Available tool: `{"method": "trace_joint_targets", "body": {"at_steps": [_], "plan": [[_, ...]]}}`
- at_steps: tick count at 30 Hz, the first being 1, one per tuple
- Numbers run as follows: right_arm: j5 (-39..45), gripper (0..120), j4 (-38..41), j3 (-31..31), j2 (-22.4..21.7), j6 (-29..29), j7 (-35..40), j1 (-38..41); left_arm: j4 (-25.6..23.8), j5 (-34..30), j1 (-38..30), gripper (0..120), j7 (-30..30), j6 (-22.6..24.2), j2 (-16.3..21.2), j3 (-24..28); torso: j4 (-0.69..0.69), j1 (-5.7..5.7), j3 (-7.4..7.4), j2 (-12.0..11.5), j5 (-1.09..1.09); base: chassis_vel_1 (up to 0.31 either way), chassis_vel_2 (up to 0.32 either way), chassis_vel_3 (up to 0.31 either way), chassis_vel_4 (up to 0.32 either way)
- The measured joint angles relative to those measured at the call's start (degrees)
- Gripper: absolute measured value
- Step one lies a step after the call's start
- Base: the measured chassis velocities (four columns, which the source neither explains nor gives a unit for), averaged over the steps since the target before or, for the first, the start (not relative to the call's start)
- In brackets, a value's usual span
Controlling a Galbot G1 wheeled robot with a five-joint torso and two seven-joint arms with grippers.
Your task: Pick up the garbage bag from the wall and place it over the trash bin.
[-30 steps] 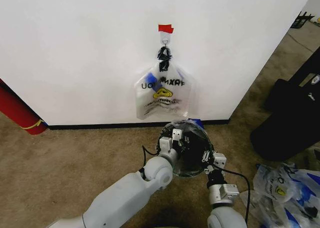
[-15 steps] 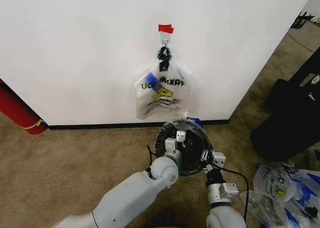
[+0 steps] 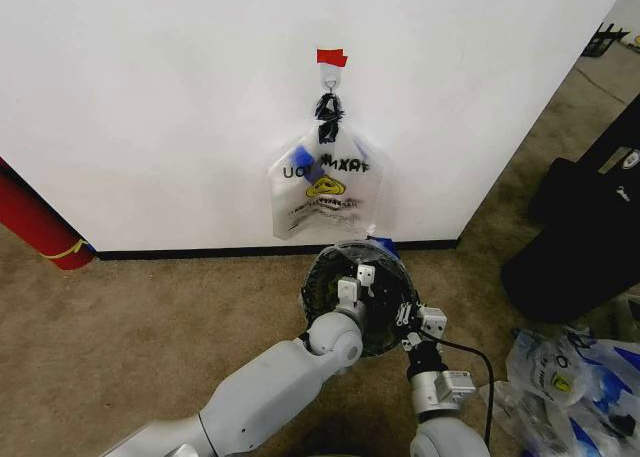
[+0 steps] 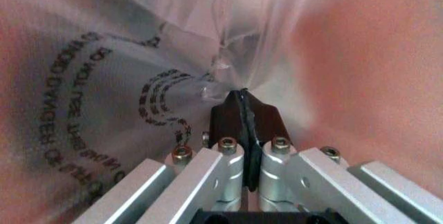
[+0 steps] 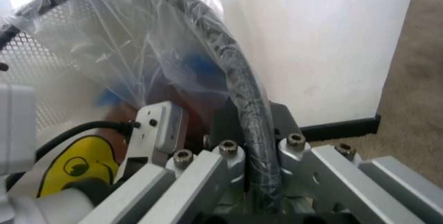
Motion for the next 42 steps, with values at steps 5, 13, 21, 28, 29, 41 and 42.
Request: {"method": "trace_joint_targets", "body": {"at_steps": [5, 13, 21, 28, 29, 41, 42], "plan": [[-0.2, 0, -0.2, -0.4, 0.0, 0.4, -0.3, -0.2, -1.3, -0.4, 0.0, 0, 0.2, 0.0, 0.5, 0.1, 0.0, 0.0, 0.0, 0.0, 0.0, 0.0, 0.0, 0.0, 0.0], [4.0, 0, -1.1, 0.6, -0.2, -1.8, 1.6, 2.0, -11.5, -2.8, 0.4, 0, 0.7, 1.4, 6.7, 2.4, 0.0, 0.0, 0.0, 0.0, -0.01, 0.0, 0.0, 0.0, 0.0], [9.1, 0, -2.4, 1.2, -0.5, -4.7, 3.3, 4.2, -23.8, -5.5, 0.9, 0, 2.8, 0.8, 13.6, 0.7, -0.01, 0.0, 0.0, 0.0, -0.01, 0.0, 0.0, 0.0, 0.0], [17.9, 0, -1.6, 1.9, -2.1, -10.9, 6.1, 5.2, -30.3, -0.3, 8.9, 0, 5.9, -2.6, 20.4, -9.2, 0.0, 0.0, 0.0, 0.0, -0.02, 0.0, 0.0, 0.0, 0.0], [20.1, 0, -1.2, 2.1, -2.5, -12.1, 6.6, 5.4, -31.3, 0.2, 11.6, 0, 6.3, -3.5, 21.0, -13.0, -0.01, 0.0, -0.01, 0.0, -0.02, 0.0, 0.0, 0.0, 0.0], [40.6, 0, 2.2, 6.6, -3.8, -21.9, 10.2, 6.3, -33.9, 10.8, 31.0, 0, 7.5, -12.4, 20.2, -34.4, -0.07, 0.0, -0.01, 0.0, -0.04, 0.0, 0.0, 0.0, 0.0], [42.1, 0, 2.3, 6.9, -3.8, -22.9, 10.7, 6.5, -34.0, 12.1, 33.2, 0, 7.2, -12.9, 19.7, -36.1, -0.04, 0.0, 0.0, 0.0, -0.02, 0.0, 0.0, 0.0, 0.0]]}}
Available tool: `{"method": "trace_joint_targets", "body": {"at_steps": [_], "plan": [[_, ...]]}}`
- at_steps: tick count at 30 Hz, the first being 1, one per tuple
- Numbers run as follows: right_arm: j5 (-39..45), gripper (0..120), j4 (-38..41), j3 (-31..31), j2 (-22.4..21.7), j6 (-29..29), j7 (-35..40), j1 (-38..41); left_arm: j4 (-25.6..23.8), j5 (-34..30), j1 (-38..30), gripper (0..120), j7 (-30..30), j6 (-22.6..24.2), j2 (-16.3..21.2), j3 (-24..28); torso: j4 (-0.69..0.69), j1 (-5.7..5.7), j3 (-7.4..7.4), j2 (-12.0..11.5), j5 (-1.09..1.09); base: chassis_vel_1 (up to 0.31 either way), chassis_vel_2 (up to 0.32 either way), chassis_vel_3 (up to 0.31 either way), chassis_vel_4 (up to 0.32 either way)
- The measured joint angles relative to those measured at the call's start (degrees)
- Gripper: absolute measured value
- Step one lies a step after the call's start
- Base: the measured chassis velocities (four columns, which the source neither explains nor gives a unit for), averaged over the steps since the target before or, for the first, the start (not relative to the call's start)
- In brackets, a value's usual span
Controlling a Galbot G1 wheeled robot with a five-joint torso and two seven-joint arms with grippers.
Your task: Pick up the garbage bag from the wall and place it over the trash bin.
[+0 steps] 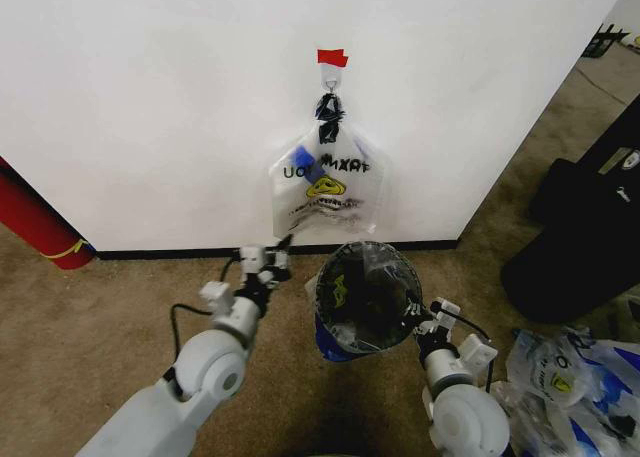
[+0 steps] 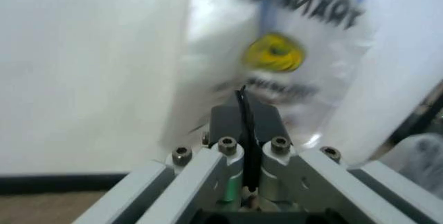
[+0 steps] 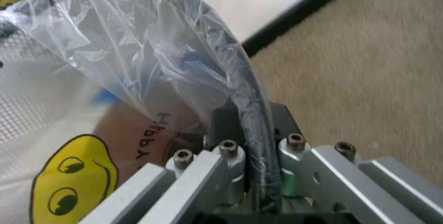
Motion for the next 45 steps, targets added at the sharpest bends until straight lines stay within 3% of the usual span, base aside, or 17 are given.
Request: {"method": "trace_joint_targets", "body": {"at_steps": [4, 11, 24, 38, 45], "plan": [[3.2, 0, 0.4, 0.0, -0.9, -3.1, 0.8, 0.7, -0.9, 1.3, 7.5, 0, -0.1, -2.9, -2.5, -8.7, 0.09, 0.0, 0.0, 0.0, -0.01, 0.0, 0.0, 0.0, 0.0], [3.5, 0, 0.1, -1.7, -2.4, -5.9, 0.6, 1.2, -2.4, 1.7, 13.6, 0, 1.9, -6.8, -4.4, -15.8, 0.04, 0.0, 0.0, 0.0, 0.02, 0.0, 0.0, 0.0, 0.0], [0.8, 0, -3.4, -4.4, -2.6, -7.4, 0.2, 3.0, -2.8, 5.7, 19.6, 0, 1.7, -10.6, -6.7, -16.8, 0.04, 0.0, 0.0, 0.0, 0.01, 0.0, 0.0, 0.0, 0.0], [-2.2, 0, -4.9, -4.5, -1.4, -7.8, -0.2, 3.6, -1.5, 4.1, 17.6, 0, 0.6, -10.2, -7.4, -16.4, 0.04, 0.0, 0.0, 0.0, 0.01, 0.0, 0.0, 0.0, 0.0], [-2.4, 7, -5.5, -4.2, -1.0, -7.5, -0.9, 3.7, -1.3, 3.9, 17.3, 0, 0.5, -9.9, -7.7, -15.7, 0.04, 0.0, 0.0, 0.0, 0.01, 0.0, 0.0, 0.0, 0.0]]}}
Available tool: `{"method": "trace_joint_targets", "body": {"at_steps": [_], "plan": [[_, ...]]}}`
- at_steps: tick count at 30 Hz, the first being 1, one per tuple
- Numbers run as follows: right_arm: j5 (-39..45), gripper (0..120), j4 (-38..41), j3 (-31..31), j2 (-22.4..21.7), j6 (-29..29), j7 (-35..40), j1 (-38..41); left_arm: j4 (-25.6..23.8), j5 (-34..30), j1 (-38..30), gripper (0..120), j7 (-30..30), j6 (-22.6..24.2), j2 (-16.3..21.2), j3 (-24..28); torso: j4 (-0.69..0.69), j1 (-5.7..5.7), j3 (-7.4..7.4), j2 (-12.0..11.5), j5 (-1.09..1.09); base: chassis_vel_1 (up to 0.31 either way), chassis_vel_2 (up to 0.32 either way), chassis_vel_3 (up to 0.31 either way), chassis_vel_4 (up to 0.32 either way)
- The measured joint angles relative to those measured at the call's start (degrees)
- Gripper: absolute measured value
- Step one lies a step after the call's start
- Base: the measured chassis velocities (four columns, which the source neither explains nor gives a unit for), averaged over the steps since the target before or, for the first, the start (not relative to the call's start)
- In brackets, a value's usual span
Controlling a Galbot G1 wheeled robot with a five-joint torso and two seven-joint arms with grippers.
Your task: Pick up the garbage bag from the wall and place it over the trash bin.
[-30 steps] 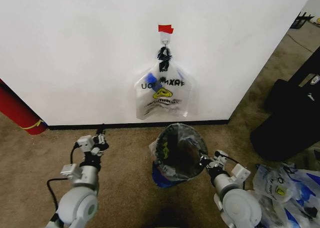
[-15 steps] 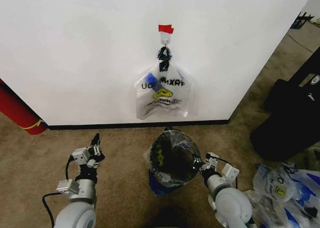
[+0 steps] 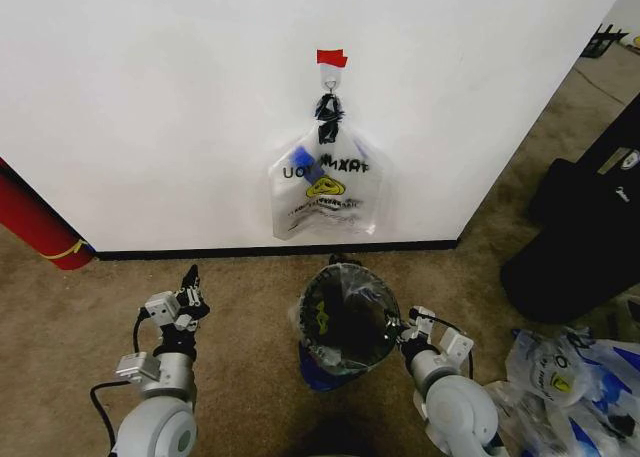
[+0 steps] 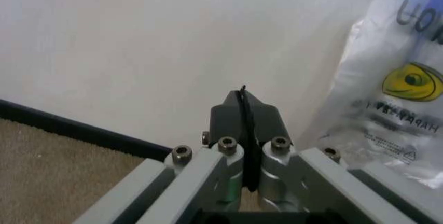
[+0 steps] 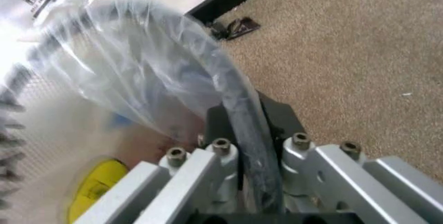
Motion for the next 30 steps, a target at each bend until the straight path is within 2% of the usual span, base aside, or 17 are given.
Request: {"method": "trace_joint_targets", "body": {"at_steps": [3, 5, 10, 12, 17, 20, 25, 26, 30], "plan": [[-0.4, 17, -0.2, 0.1, 0.0, 0.3, -0.3, 0.0, 0.1, 0.0, 0.3, 0, 0.0, 0.0, 0.2, 0.3, 0.0, 0.0, 0.0, 0.0, 0.0, 0.0, 0.0, 0.0, 0.0], [-0.5, 19, -0.2, 0.1, 0.0, 0.3, -0.4, 0.0, 0.1, 0.0, 0.4, 0, 0.0, 0.0, 0.2, 0.4, 0.0, 0.0, 0.0, 0.0, 0.0, 0.0, 0.0, 0.0, 0.0], [-1.5, 43, -0.3, 0.1, 0.0, 0.9, -1.0, -0.4, 0.1, 0.4, 0.4, 0, 0.0, 0.0, 0.4, 0.9, 0.0, 0.0, 0.0, 0.0, 0.0, 0.0, 0.0, 0.0, 0.0], [-1.8, 46, -0.3, 0.1, -0.1, 1.1, -1.2, -0.5, 0.1, 0.5, 0.4, 0, 0.0, 0.0, 0.3, 1.0, 0.0, 0.0, 0.0, 0.0, 0.0, 0.0, 0.0, 0.0, 0.0], [-3.3, 68, 0.4, 0.1, -0.2, 2.0, -2.9, -1.3, 0.1, 1.6, 0.2, 0, -0.1, 0.0, 0.1, 1.3, 0.0, 0.0, 0.0, 0.0, 0.0, 0.0, 0.0, 0.0, 0.0], [-4.9, 76, 0.7, 0.1, -0.3, 3.0, -3.8, -1.5, 0.1, 2.4, 0.1, 0, -0.1, 0.0, 0.0, 1.3, 0.0, 0.0, 0.0, 0.0, 0.0, 0.0, 0.0, 0.0, 0.0], [-10.6, 95, 1.9, 0.3, -0.6, 7.4, -5.6, -2.8, 0.1, 4.6, -0.1, 18, -0.1, 0.0, 0.0, 1.3, 0.0, 0.0, 0.0, 0.0, 0.0, 0.0, 0.0, 0.0, 0.0], [-10.6, 95, 1.9, 0.3, -0.6, 7.4, -5.6, -2.8, 0.1, 4.6, -0.1, 18, -0.1, 0.0, 0.0, 1.3, 0.0, 0.0, 0.0, 0.0, 0.0, 0.0, 0.0, 0.0, 0.0], [-16.4, 100, 4.1, 1.7, 0.0, 13.4, -7.3, -4.9, 0.1, 6.1, -0.2, 34, 0.1, -0.1, -0.2, 1.1, 0.0, 0.0, 0.0, 0.0, 0.0, 0.0, 0.0, 0.0, 0.0]]}}
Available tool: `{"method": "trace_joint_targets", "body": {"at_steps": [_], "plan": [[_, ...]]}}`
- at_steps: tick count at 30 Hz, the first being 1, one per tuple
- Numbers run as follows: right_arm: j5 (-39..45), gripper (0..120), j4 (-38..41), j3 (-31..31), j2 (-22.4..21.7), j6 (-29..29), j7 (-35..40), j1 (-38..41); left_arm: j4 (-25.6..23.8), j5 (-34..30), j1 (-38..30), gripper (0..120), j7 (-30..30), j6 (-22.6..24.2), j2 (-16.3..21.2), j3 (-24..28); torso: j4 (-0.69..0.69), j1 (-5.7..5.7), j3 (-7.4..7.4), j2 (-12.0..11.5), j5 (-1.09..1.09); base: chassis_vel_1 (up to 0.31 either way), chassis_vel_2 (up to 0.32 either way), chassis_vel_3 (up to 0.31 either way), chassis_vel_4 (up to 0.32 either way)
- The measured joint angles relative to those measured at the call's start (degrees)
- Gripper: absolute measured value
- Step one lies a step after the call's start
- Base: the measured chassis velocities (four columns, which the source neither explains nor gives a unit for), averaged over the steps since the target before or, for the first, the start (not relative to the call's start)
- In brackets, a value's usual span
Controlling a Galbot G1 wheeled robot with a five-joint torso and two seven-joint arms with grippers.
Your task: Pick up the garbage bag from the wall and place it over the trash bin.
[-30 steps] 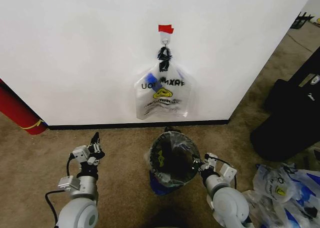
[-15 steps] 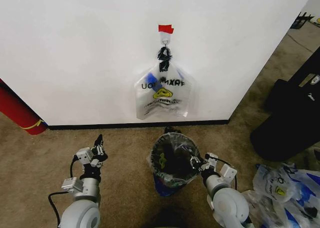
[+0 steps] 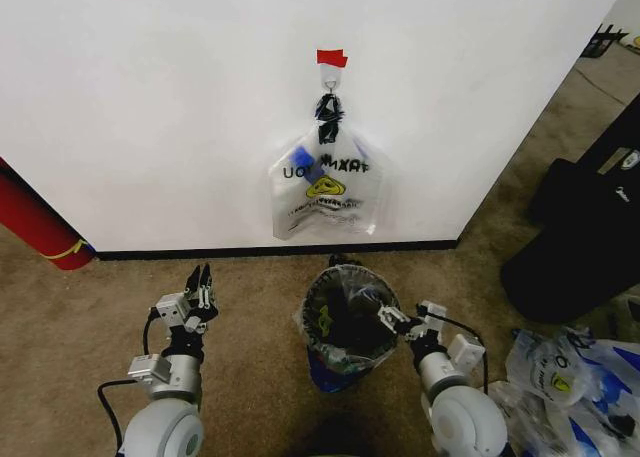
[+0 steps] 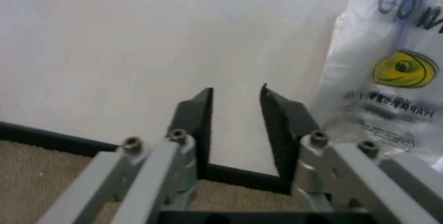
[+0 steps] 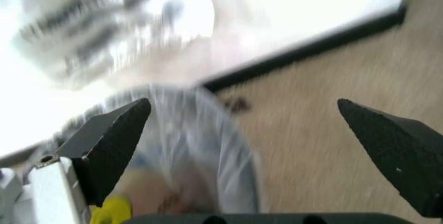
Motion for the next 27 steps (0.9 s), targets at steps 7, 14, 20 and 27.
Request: {"method": "trace_joint_targets", "body": {"at_steps": [7, 14, 20, 27], "plan": [[-12.5, 100, 3.0, 3.5, 1.9, 10.8, -2.6, -4.8, -0.2, 3.3, -0.9, 60, 1.5, -1.0, -0.2, -0.9, 0.0, 0.0, 0.0, 0.0, 0.0, 0.0, 0.0, 0.0, 0.0], [-19.6, 100, 6.6, 7.1, 4.2, 20.5, -4.6, -12.7, -0.6, 6.3, -0.8, 86, 3.7, -3.0, -0.1, -2.0, -0.01, 0.0, 0.0, 0.0, 0.0, 0.0, 0.0, 0.0, 0.0], [-22.6, 100, 9.6, 8.8, 5.6, 25.0, -5.7, -17.5, -0.6, 11.7, 1.1, 100, 5.0, -7.1, 0.1, -2.0, 0.0, 0.0, 0.0, 0.0, 0.0, 0.0, 0.0, 0.0, 0.0], [-23.0, 100, 13.4, 9.2, 6.9, 25.2, -7.2, -19.9, -1.9, 15.5, 3.6, 100, 5.8, -8.5, -0.7, -2.1, 0.0, 0.0, 0.0, 0.0, -0.01, 0.0, 0.0, 0.0, 0.0]]}}
